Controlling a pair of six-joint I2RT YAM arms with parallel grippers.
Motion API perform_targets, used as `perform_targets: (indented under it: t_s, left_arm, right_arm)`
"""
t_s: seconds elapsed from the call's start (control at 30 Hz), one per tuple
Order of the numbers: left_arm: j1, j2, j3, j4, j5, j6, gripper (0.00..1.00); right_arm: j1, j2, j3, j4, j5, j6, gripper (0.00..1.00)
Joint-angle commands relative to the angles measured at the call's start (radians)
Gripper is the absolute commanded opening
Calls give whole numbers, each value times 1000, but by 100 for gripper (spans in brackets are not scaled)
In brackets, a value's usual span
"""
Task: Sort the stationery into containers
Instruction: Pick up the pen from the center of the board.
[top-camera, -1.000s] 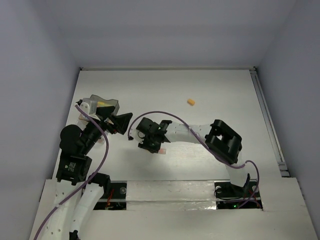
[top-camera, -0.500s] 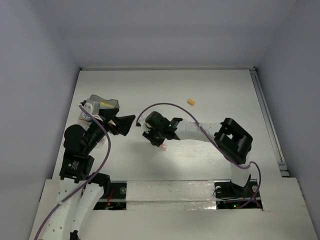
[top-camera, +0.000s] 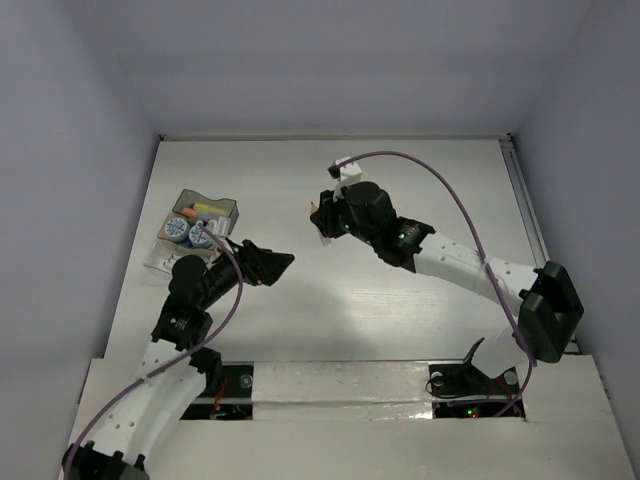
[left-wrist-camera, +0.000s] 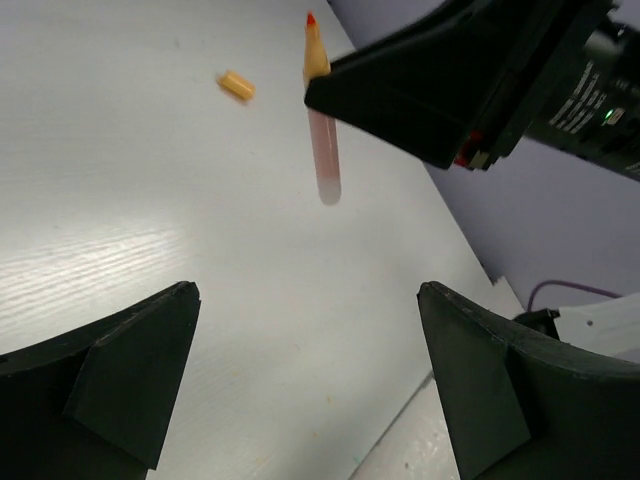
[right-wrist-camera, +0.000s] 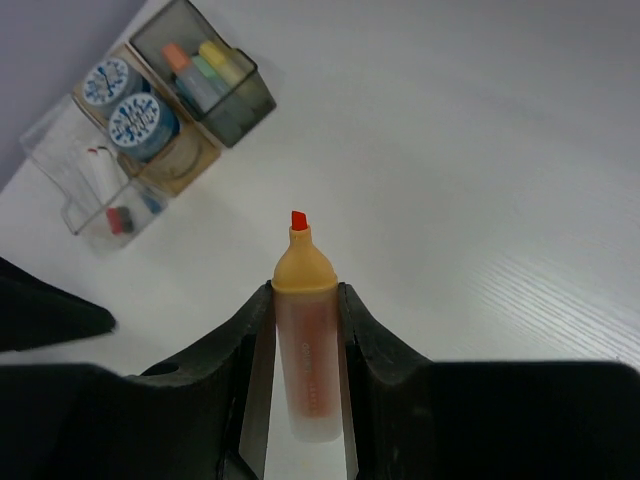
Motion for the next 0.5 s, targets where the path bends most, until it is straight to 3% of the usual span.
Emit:
perform_targets:
  t_s: [0.0,0.17,0.47]
  left_arm:
    - [-85,75,-28,198,-45,-70,88]
    - [-217,163,-45,327,-162,-76,89]
    - [-291,377,1,516,-240,-62,80]
  right_arm:
    - [0,-25,15,113,13,108,0]
    - [0,-39,10,128,-2,140,0]
    - [19,-39,-16,139,-19,156,0]
